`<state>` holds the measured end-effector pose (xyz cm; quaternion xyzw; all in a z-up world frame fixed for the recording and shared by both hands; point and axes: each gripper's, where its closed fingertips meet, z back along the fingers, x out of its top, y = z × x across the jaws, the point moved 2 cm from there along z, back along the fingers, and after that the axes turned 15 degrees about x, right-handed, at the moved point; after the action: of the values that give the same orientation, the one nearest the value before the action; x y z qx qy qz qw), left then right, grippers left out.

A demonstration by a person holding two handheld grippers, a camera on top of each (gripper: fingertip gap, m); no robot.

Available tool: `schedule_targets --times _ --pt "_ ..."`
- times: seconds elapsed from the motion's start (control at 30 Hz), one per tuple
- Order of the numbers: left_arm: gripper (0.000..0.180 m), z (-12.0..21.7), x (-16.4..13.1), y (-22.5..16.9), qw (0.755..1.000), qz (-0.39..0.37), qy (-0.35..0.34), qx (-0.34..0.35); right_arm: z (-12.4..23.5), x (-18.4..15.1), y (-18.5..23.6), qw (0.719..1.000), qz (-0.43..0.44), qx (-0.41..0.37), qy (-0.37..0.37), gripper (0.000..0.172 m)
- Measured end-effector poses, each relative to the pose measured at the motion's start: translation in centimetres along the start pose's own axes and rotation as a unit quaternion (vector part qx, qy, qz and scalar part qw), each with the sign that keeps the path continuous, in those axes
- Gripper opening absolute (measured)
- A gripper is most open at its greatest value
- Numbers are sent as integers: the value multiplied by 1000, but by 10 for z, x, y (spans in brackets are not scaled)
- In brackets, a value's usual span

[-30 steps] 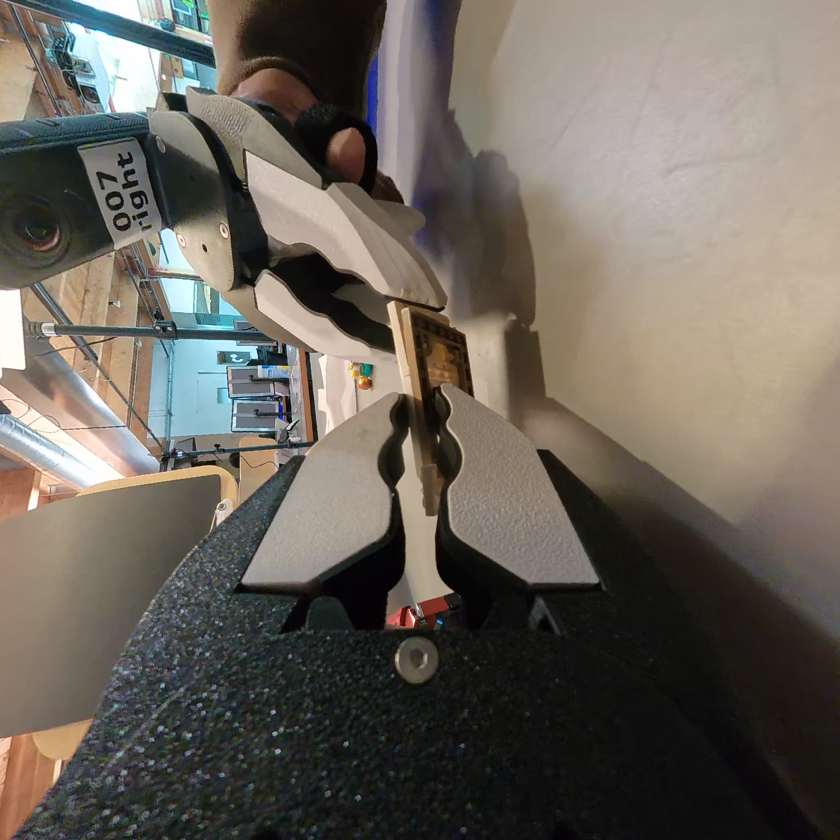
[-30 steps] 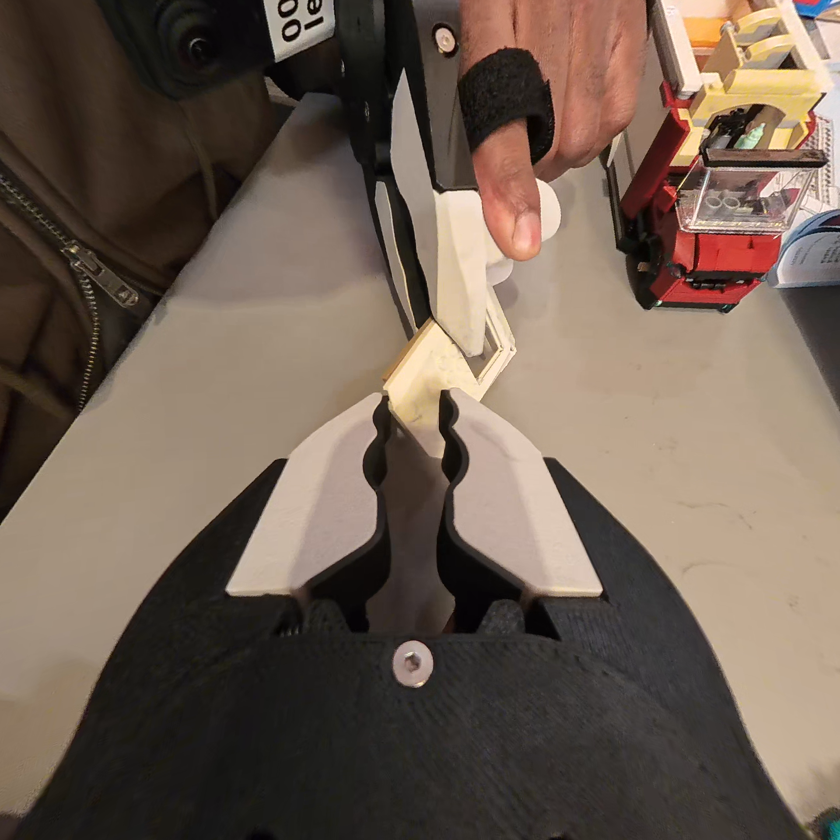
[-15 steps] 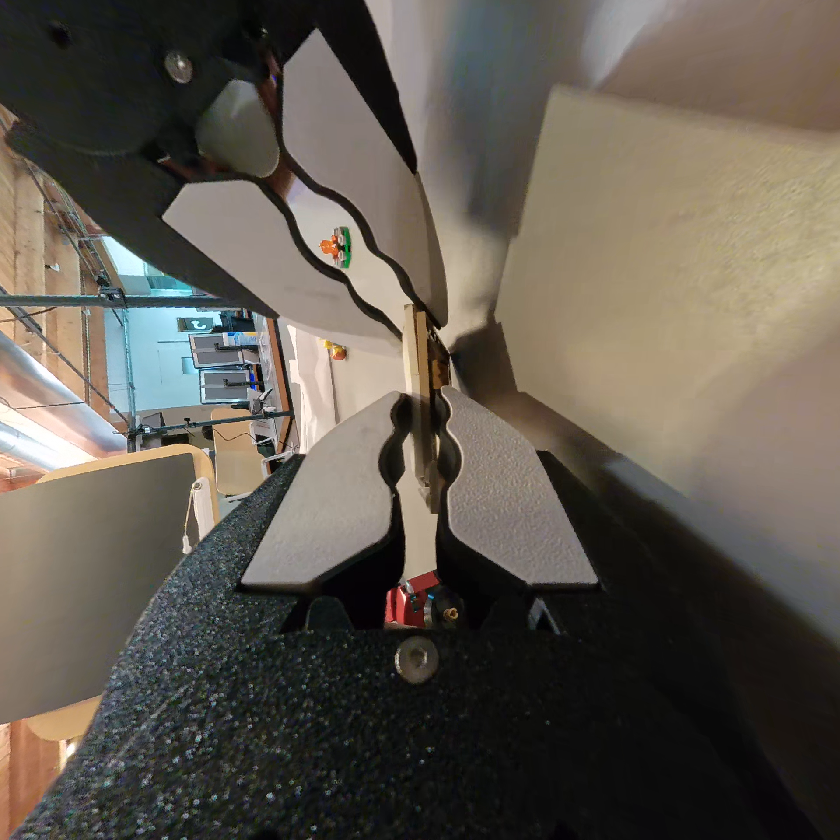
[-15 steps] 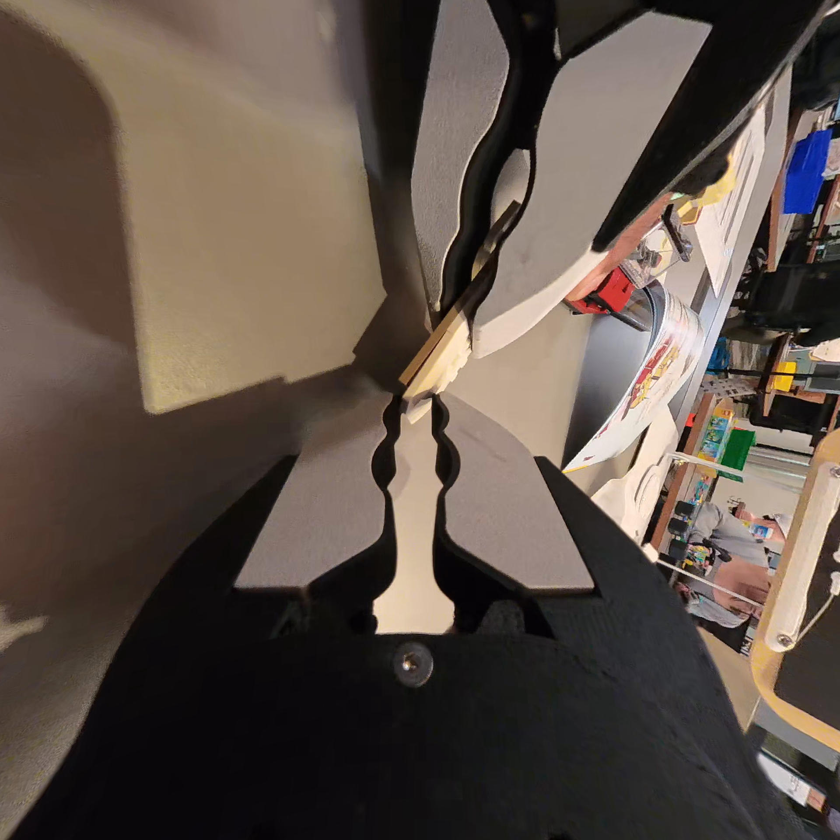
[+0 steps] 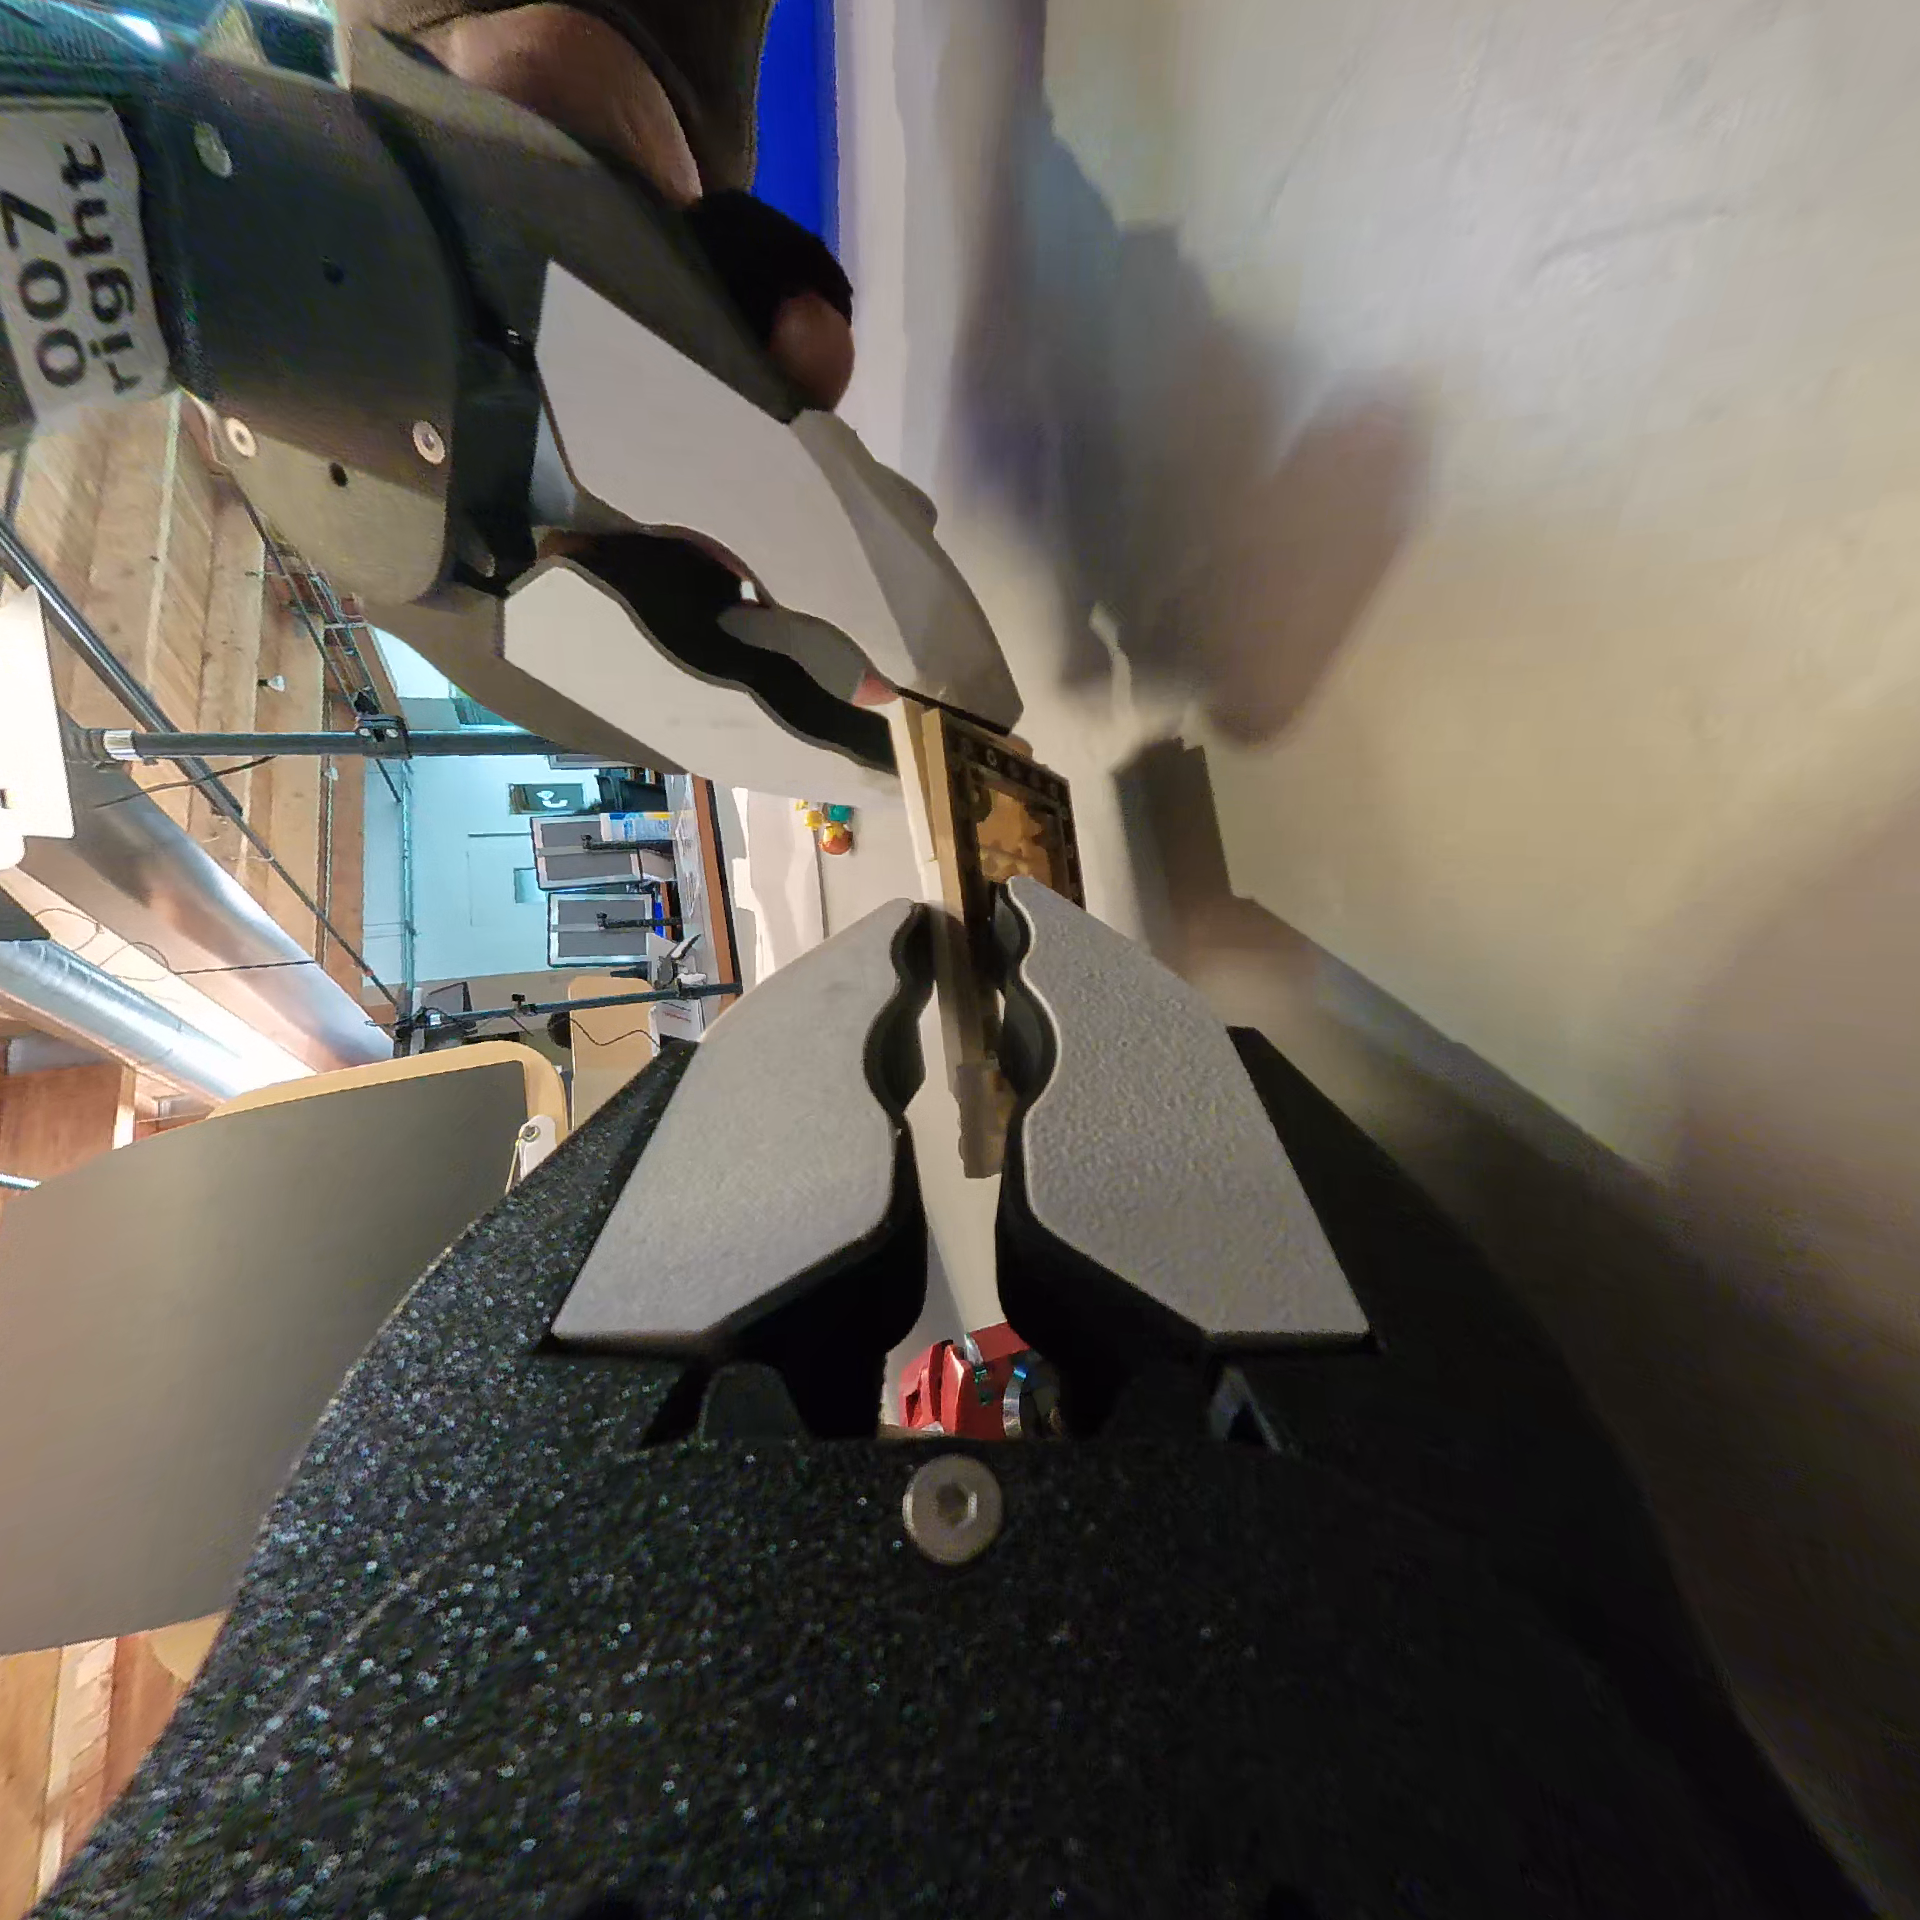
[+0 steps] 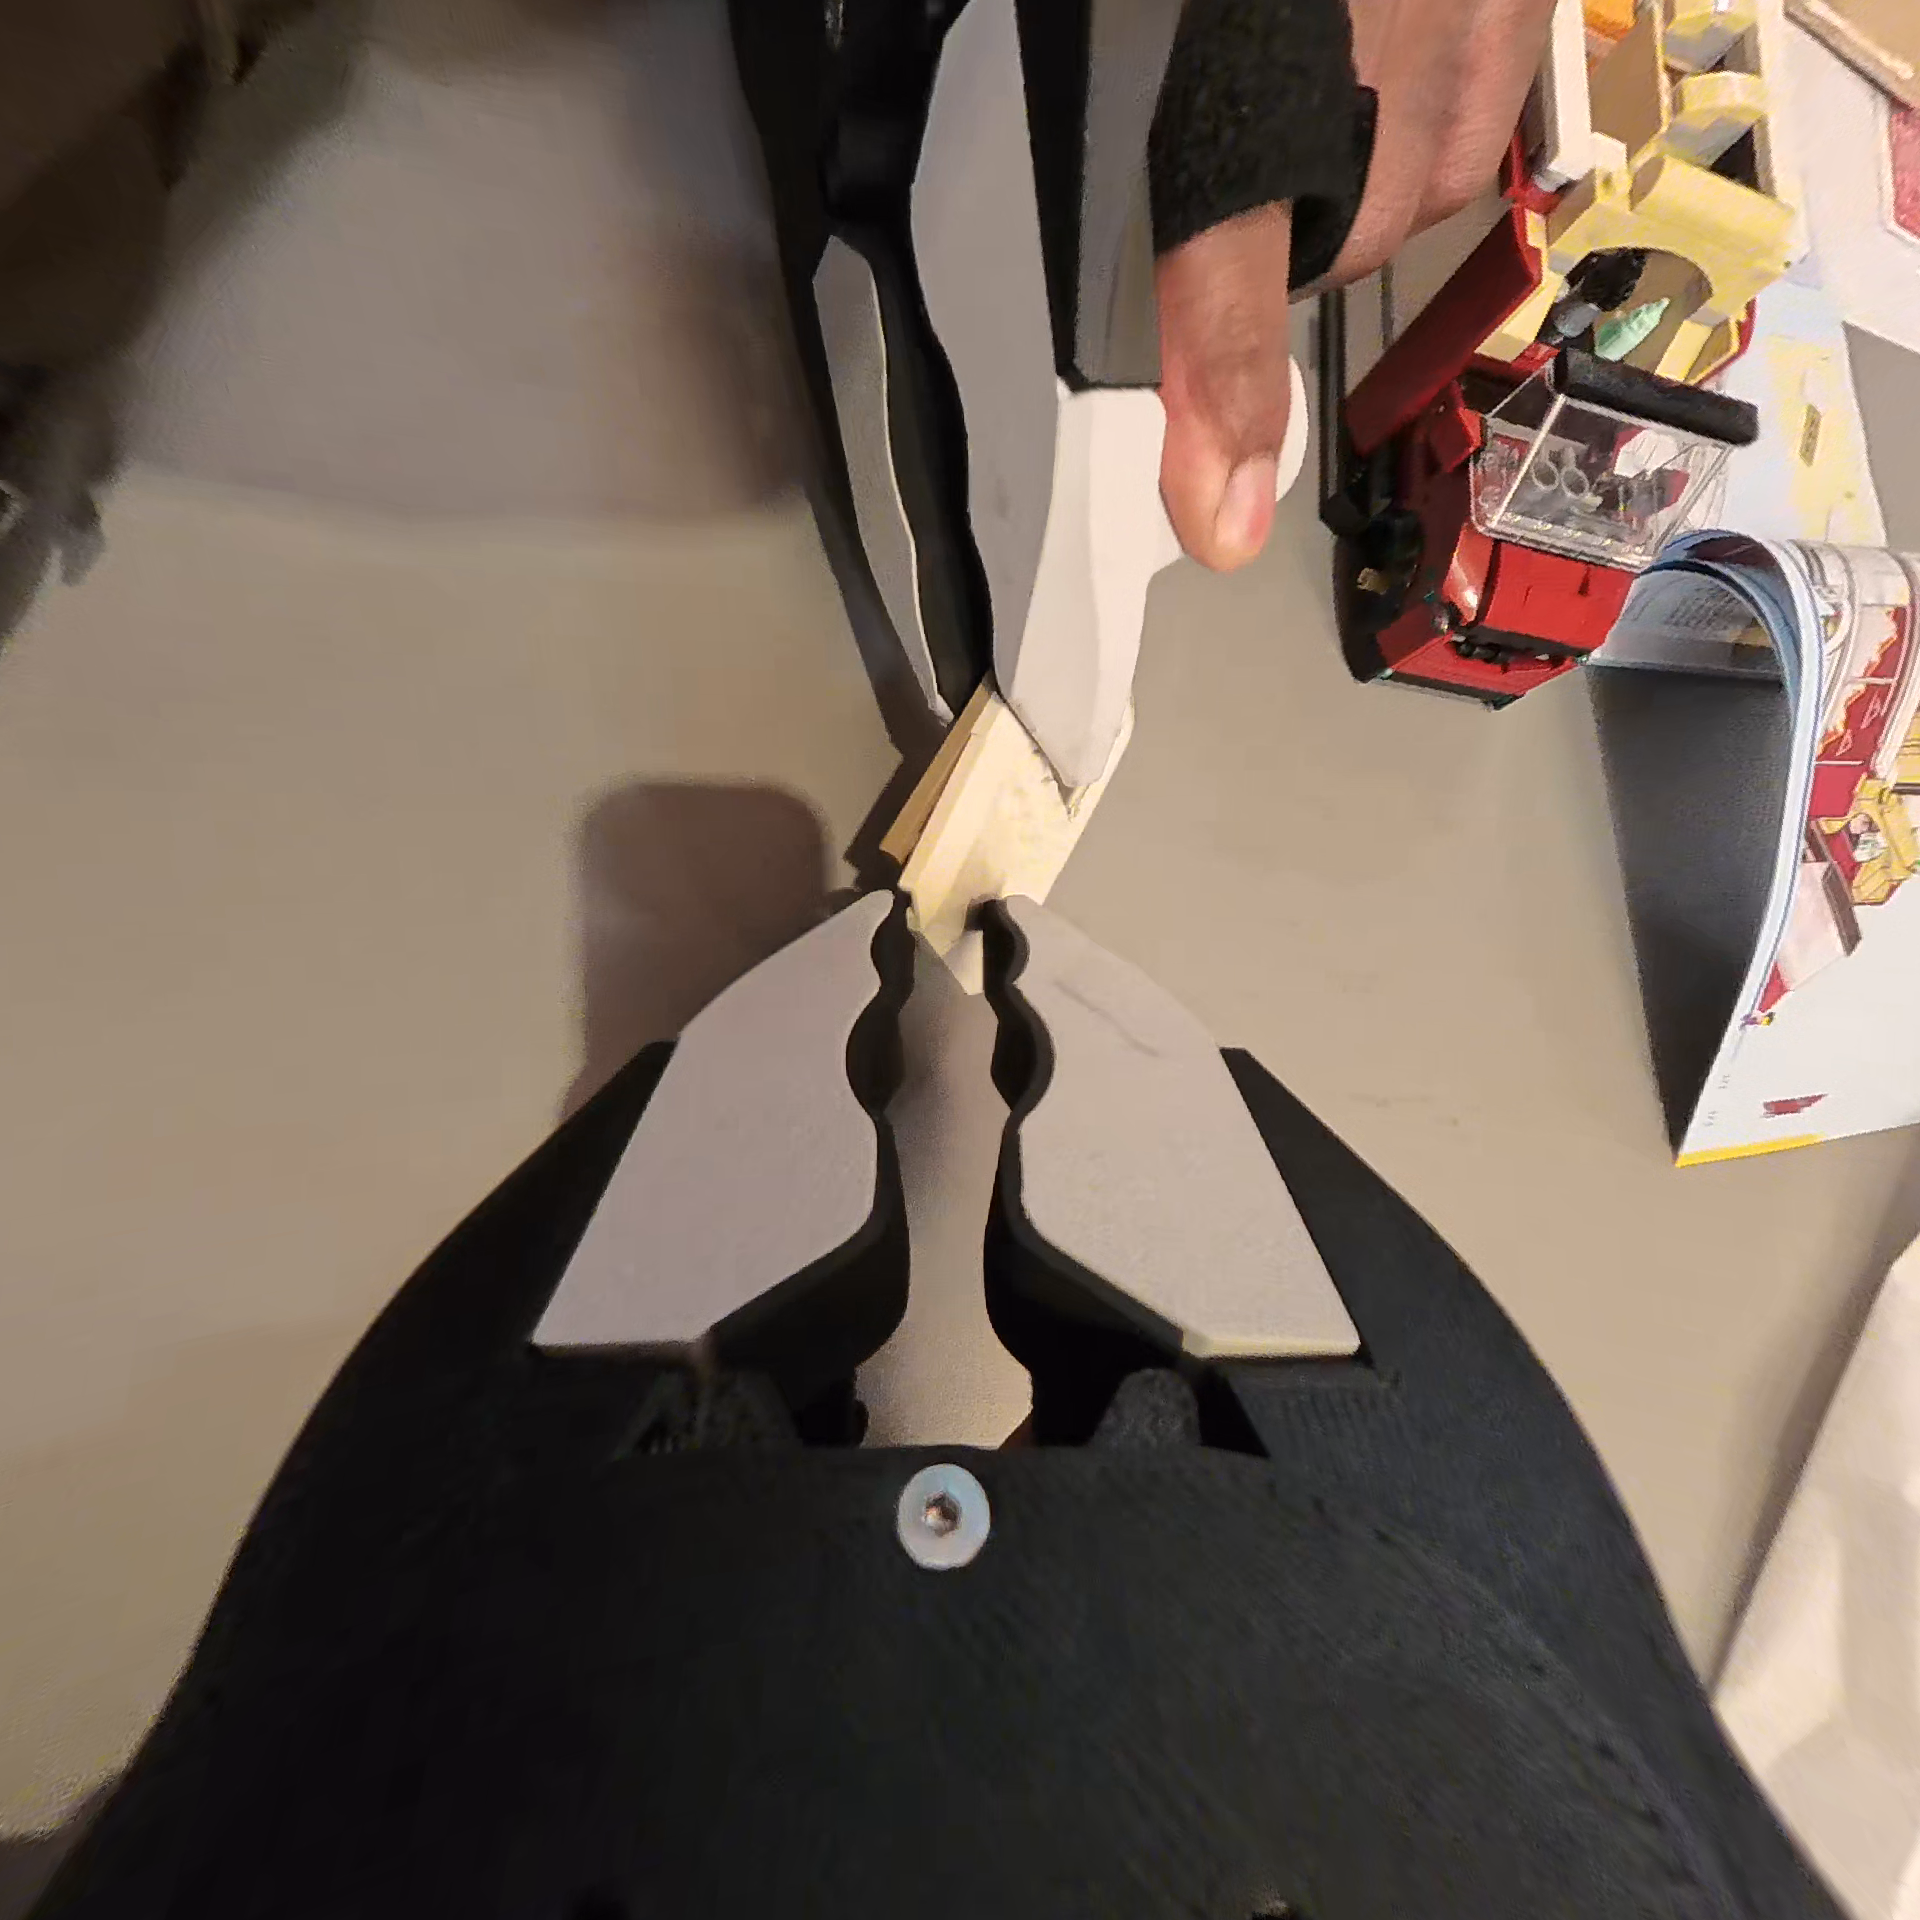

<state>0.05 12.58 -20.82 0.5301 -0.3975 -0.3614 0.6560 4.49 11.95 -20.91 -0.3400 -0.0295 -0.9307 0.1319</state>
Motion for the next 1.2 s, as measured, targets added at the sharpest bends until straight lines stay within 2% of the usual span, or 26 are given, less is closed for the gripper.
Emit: schedule_targets --times 0.33,0.37,0.43,0.5,0.6,0.8,0.9,1.0,1.2 --pt "10 1 0 2 1000 -7 -7 17 1 2 0 996 -56 38 -62 14" --pt "10 4 4 -2 999 -19 -27 8 4 -1 -4 996 -66 26 -63 10" --pt "10 4 7 -5 999 -35 -28 22 18 0 -10 989 -94 26 -113 5" --pt "10 1 0 1 1000 -7 -7 24 15 -5 -13 994 -74 -8 -78 5" --pt "10 0 -5 6 999 18 7 32 19 -3 -19 993 -71 -41 -83 5" --pt "10 -1 -16 13 997 48 30 44 31 -24 -29 981 -143 -101 -85 5" --pt "10 -1 -17 15 997 49 33 57 40 -38 -26 971 -168 -160 -64 5" --pt "10 -1 -17 16 996 53 31 63 62 -55 -14 947 -192 -254 -33 5" --pt "10 -2 -14 19 995 63 27 74 139 -77 36 872 -224 -435 2 5"
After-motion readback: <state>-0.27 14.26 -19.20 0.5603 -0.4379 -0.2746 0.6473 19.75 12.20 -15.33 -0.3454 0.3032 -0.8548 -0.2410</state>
